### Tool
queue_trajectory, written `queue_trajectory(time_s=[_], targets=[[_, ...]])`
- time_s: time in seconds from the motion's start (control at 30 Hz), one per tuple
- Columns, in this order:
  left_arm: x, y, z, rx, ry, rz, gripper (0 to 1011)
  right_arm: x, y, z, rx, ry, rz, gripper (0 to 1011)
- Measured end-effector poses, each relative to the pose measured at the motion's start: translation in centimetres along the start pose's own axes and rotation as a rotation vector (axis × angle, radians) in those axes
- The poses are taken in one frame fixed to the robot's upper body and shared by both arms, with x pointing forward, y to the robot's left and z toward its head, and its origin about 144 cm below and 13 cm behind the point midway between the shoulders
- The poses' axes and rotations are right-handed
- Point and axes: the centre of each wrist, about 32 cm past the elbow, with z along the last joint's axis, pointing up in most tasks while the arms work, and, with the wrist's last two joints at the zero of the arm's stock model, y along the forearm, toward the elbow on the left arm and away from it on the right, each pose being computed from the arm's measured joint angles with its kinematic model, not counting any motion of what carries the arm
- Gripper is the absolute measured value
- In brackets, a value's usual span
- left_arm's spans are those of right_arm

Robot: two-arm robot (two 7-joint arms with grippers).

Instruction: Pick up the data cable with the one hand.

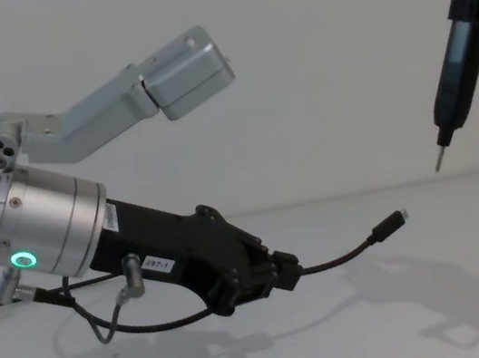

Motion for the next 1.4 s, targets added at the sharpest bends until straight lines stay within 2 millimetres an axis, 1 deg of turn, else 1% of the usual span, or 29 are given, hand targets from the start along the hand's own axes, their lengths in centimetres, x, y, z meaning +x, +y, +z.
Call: queue_trajectory(time_s=[0.67,1.4], targets=[[0.0,0.0,0.1,-0.002,-0.005,-0.004,50,-0.5,0.8,-1.1,-0.052,0.038,0.041,279],[0.0,0.0,0.1,-0.002,-0.005,-0.004,50,-0.6,1.3,-1.7,-0.079,0.011,0.036,279]])
